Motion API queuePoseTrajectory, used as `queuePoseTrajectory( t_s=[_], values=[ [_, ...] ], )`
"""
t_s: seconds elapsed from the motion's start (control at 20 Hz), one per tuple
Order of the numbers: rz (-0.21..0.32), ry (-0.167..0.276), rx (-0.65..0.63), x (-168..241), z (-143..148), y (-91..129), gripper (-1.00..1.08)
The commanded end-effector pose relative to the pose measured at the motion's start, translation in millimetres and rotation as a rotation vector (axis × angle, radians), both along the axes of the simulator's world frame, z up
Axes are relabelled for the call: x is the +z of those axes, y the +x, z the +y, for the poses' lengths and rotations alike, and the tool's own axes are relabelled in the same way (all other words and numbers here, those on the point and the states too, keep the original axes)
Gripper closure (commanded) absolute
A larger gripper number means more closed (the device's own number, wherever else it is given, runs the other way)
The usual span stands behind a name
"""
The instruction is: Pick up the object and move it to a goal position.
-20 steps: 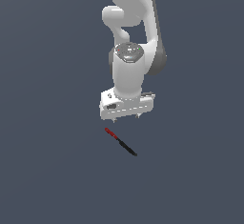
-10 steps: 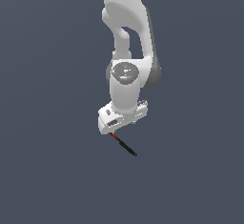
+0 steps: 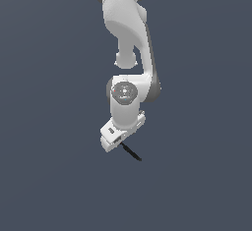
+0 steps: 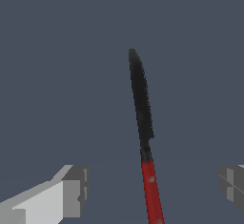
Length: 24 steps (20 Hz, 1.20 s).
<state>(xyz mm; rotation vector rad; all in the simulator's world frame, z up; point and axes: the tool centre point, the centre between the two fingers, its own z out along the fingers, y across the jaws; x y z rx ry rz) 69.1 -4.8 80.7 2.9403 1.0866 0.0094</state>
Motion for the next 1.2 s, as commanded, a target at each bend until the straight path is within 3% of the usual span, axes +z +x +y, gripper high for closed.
queuePoseTrajectory(
  t_s=[0.0,0.75,1.15],
  values=[
    [0.003,0.001,0.045,-8,-2,3,-0.92],
    [0.009,0.004,0.122,-26,-6,6,-0.92],
    [0.008,0.004,0.126,-62,-6,5,-0.92]
  ],
)
